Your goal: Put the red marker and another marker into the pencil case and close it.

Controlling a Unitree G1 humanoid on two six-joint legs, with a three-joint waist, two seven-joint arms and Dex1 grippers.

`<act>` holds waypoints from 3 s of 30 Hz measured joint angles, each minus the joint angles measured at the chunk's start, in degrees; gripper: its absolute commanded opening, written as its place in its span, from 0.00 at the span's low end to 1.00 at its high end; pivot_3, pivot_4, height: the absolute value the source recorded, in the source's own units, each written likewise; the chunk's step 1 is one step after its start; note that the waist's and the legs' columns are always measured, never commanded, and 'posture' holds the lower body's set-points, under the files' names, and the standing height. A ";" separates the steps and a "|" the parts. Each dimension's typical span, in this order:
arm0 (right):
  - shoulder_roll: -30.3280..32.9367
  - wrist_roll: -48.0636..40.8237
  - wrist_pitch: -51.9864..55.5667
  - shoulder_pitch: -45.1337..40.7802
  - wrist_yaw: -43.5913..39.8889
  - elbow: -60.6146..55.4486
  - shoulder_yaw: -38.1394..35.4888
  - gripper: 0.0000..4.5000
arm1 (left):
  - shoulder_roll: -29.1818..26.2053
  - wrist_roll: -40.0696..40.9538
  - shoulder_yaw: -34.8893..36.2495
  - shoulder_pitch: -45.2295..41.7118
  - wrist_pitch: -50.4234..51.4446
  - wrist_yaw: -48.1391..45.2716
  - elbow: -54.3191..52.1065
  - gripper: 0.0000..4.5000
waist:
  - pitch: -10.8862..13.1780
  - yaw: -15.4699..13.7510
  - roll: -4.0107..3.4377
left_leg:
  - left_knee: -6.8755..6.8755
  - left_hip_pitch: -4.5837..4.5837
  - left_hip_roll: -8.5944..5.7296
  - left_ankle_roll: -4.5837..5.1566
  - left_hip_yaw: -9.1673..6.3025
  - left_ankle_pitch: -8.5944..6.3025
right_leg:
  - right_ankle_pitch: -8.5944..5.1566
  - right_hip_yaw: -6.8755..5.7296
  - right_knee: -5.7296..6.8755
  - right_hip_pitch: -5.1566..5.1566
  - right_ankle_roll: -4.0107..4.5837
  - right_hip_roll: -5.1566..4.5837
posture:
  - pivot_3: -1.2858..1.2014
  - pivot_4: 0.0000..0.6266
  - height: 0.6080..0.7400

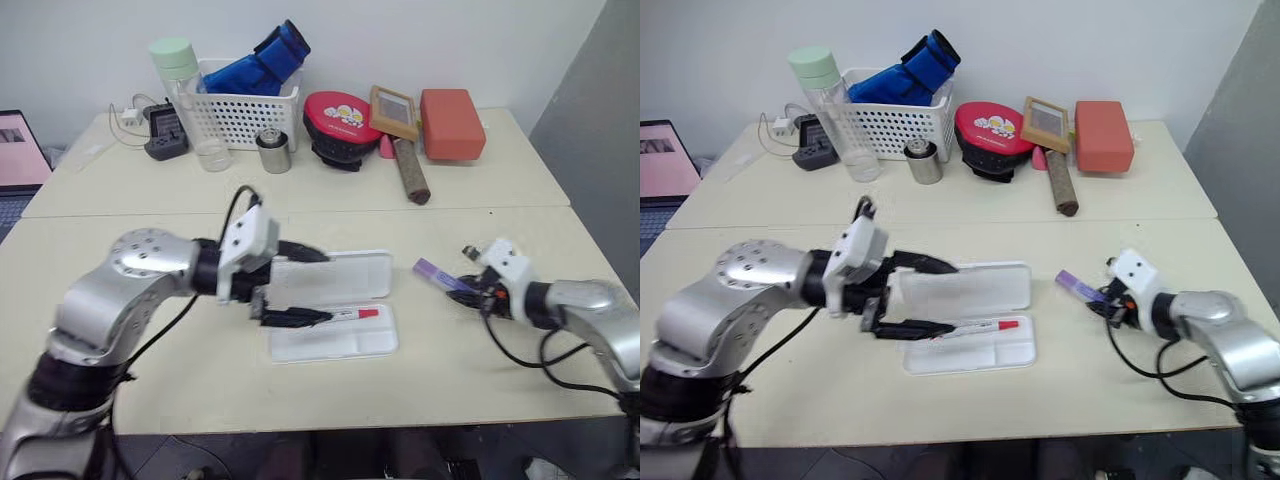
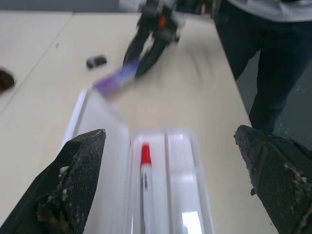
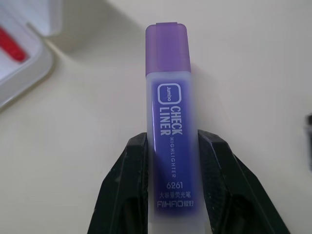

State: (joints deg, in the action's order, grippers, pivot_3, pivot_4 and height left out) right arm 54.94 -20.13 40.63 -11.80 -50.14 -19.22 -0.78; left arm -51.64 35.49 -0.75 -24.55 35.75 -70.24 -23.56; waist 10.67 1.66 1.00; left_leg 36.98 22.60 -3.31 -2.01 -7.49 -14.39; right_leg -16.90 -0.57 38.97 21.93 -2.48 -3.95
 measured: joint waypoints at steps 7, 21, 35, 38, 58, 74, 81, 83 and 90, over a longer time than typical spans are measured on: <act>0.95 -5.03 -1.42 0.19 -8.21 -9.73 3.29 0.23 | -6.88 0.47 6.33 6.71 -1.40 -4.34 -1.04 1.00 | 0.00 0.02 -0.01 | 0.01 -0.12 0.03 0.01 0.00 0.00 | -0.01 -0.01 -0.01 -0.14 0.00 -0.01 | 0.52 0.24 1.00; -17.49 1.39 2.49 -17.36 -5.48 -6.37 26.32 0.23 | -10.01 3.03 13.36 13.68 -1.25 -5.48 -4.16 1.00 | 0.01 -0.04 0.02 | -0.01 0.08 -0.02 -0.02 -0.02 0.01 | 0.00 0.03 0.02 0.15 0.02 -0.09 | 0.52 0.24 1.00; -23.87 4.68 2.66 -21.15 -5.78 -0.20 32.98 0.23 | -10.49 4.76 14.89 16.47 -0.55 -4.08 -6.48 1.00 | 0.01 0.12 0.02 | -0.02 0.07 0.05 -0.02 -0.03 0.00 | 0.03 0.02 0.06 0.20 0.07 -0.03 | 0.52 0.24 1.00; -25.17 5.75 2.14 -21.24 -5.91 1.82 34.70 0.23 | -10.58 4.96 14.90 16.47 0.09 -3.85 -7.16 1.00 | 0.01 0.15 0.02 | -0.02 0.07 0.04 -0.02 -0.02 0.00 | 0.03 0.03 0.07 0.20 0.07 -0.02 | 0.52 0.24 1.00; -28.15 9.37 -0.40 -22.98 -7.40 6.10 35.80 0.69 | -11.15 6.47 15.80 16.82 1.43 -2.86 -8.14 1.00 | 0.01 0.15 0.01 | -0.02 0.06 0.05 -0.02 -0.02 0.00 | 0.03 0.04 0.08 0.23 0.08 -0.01 | 0.52 0.24 1.00; -17.87 -7.18 7.10 -11.52 -8.25 -8.76 9.10 1.00 | -0.64 9.13 10.69 2.73 3.19 4.50 -2.19 1.00 | -0.01 -1.24 0.03 | 0.05 0.12 -0.13 -0.01 -0.09 0.00 | 0.08 -0.09 0.01 0.09 -0.02 -0.04 | 0.52 0.24 1.00; -10.07 -6.93 6.86 -9.26 -4.23 -4.43 -3.48 1.00 | 10.49 6.99 2.68 -5.74 3.15 12.38 0.94 1.00 | -0.02 0.26 0.06 | 0.03 0.01 0.07 -0.01 0.07 0.01 | 0.12 0.12 0.07 0.11 -0.04 -0.05 | 0.52 0.24 1.00; -8.73 -2.97 5.25 -11.16 -0.77 3.71 -3.23 1.00 | 13.34 5.03 -0.02 -6.82 2.22 13.35 1.74 1.00 | -0.02 0.31 0.05 | 0.03 -0.02 0.02 -0.01 0.13 0.02 | 0.14 0.11 0.12 0.10 0.01 0.01 | 0.52 0.24 1.00; -8.91 6.34 -0.42 -17.28 4.59 24.31 0.50 1.00 | 19.01 1.95 -4.53 -8.96 -0.29 14.23 4.25 1.00 | -0.02 0.31 0.05 | 0.04 0.05 0.00 -0.15 0.23 0.12 | 0.15 0.15 0.05 0.12 0.00 0.01 | 0.52 0.24 1.00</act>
State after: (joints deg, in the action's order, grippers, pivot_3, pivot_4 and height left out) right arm 46.03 -13.79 40.21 -29.08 -45.55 5.09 -0.28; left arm -32.62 37.44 -5.27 -33.51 35.45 -56.01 -19.31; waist 10.65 1.97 1.05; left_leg 37.03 22.65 -3.31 -2.16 -7.26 -14.27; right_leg -16.74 -0.42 39.02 22.05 -2.47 -3.94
